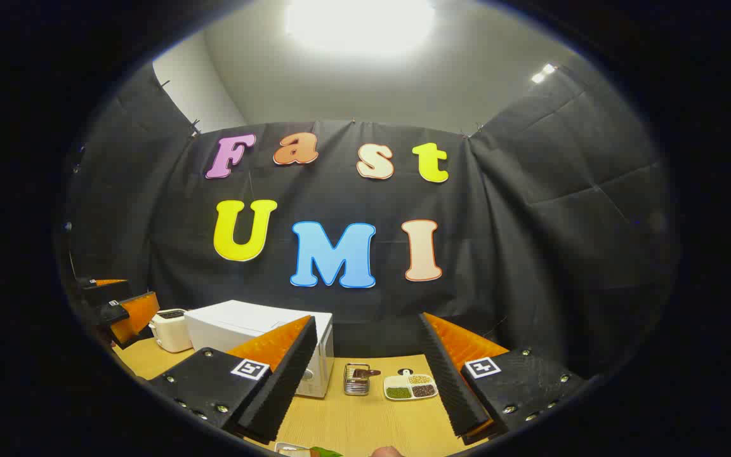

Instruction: Open the microwave oven with the left hand, put the food in, and close the microwave oven.

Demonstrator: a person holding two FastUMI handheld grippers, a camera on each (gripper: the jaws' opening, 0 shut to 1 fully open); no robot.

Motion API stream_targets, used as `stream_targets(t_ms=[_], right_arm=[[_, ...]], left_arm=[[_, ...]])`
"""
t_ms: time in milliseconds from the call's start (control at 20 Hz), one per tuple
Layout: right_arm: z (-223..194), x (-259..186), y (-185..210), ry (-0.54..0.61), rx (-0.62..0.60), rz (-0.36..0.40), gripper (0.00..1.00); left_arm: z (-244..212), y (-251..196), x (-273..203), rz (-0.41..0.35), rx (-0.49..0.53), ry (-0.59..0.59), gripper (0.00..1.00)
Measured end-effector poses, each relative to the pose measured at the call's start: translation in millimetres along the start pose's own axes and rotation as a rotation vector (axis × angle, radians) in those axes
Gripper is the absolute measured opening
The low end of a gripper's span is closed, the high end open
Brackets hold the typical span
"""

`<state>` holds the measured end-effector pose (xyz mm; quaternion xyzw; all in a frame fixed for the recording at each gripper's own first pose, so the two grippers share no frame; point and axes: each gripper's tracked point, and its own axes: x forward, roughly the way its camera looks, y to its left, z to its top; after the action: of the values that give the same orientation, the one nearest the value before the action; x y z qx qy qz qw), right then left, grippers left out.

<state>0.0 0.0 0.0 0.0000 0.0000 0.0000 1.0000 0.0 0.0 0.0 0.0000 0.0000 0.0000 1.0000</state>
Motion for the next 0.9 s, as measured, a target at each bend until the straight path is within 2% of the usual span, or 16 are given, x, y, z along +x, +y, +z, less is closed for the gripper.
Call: stream_targets(t_ms=[900], right_arm=[[-7.5, -3.3, -24.5, 0.004, -0.005, 0.011, 0.96]], left_arm=[[2.3, -24.2, -10.4, 0.009, 0.014, -0.003, 0.96]])
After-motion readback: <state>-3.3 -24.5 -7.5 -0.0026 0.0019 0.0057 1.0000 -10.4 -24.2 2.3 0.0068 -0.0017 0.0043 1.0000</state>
